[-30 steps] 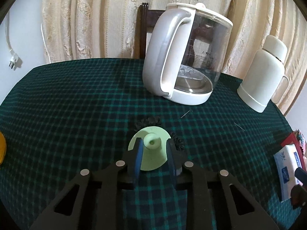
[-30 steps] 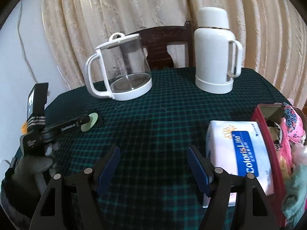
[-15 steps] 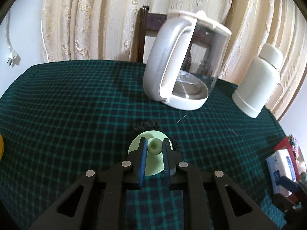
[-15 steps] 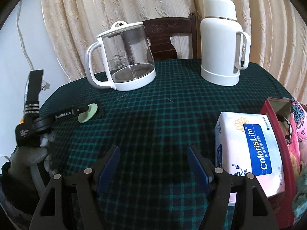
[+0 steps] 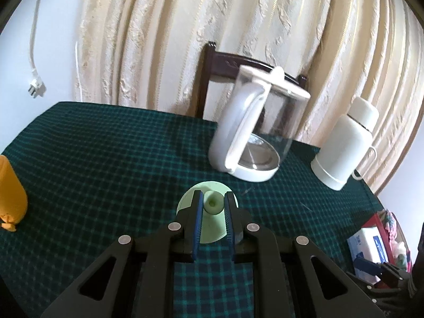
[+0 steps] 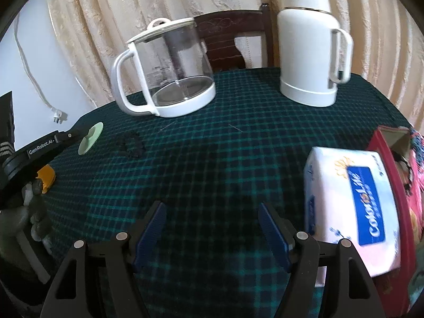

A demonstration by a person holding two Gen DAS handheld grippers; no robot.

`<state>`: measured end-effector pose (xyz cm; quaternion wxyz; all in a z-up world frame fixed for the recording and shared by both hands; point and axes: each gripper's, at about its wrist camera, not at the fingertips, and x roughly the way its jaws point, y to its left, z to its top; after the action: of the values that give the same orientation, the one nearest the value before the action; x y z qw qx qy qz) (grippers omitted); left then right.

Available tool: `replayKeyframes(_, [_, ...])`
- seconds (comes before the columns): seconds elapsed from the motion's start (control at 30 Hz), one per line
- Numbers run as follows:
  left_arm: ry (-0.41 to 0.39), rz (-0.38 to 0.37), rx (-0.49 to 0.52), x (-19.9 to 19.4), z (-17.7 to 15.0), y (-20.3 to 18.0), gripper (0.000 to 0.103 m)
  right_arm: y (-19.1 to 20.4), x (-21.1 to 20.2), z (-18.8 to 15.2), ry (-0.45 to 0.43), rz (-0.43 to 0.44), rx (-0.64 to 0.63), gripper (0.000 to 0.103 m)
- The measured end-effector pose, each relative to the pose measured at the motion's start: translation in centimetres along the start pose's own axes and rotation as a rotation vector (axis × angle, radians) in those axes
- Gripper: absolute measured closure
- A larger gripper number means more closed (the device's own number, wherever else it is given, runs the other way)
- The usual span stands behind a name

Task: Organize soft objects
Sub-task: 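Grasp the black hair scrunchie with the right tool while the left tool holds the green cup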

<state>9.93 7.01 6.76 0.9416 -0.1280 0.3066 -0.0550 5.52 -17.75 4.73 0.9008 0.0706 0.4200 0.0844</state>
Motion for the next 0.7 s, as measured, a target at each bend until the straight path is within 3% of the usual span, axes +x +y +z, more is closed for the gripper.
replayKeyframes(0.2, [-0.026, 0.030, -0.035, -0.7, 0.4, 1.2, 0.087, 2.1, 2.8, 2.1, 0.081, 0.046, -0.021, 0.028])
replayKeyframes(0.7, [-0.046, 0.066, -0.118, -1.3, 1.1, 3.3, 0.087, 10.5, 10.9, 6.4, 0.122, 0.110, -0.215, 0.028])
